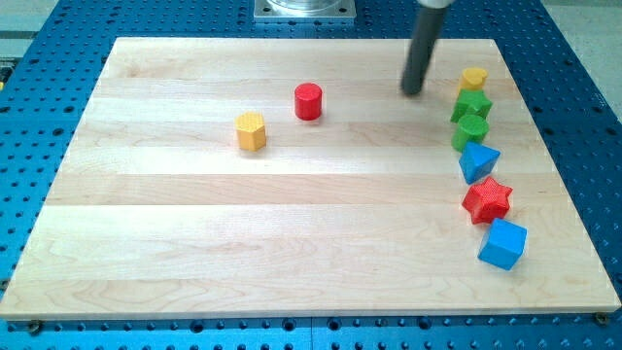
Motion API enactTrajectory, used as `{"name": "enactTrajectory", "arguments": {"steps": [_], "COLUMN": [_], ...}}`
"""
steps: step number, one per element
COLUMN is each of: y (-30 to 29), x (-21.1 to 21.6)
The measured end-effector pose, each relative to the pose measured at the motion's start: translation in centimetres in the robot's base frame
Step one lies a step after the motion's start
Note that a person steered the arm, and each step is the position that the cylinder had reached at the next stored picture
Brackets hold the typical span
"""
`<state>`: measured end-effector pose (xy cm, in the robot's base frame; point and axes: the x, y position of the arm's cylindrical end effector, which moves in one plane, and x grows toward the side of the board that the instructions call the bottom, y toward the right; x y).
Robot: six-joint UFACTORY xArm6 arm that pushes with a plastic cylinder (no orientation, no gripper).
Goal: Slide the red circle closer to the yellow heart
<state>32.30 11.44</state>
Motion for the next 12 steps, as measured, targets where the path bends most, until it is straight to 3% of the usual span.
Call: {"name": "enactTrajectory", "arguments": {"steps": [1, 2, 3, 4, 6, 7, 9, 10, 12], "y": [-4.9, -14.9, -14.7, -9.3, -3.3, 2.7, 1.2, 0.3, 8.2], "x": [7.6, 9.3, 3.6, -0.2, -2.6, -4.6, -4.5, -2.1, -5.0]}}
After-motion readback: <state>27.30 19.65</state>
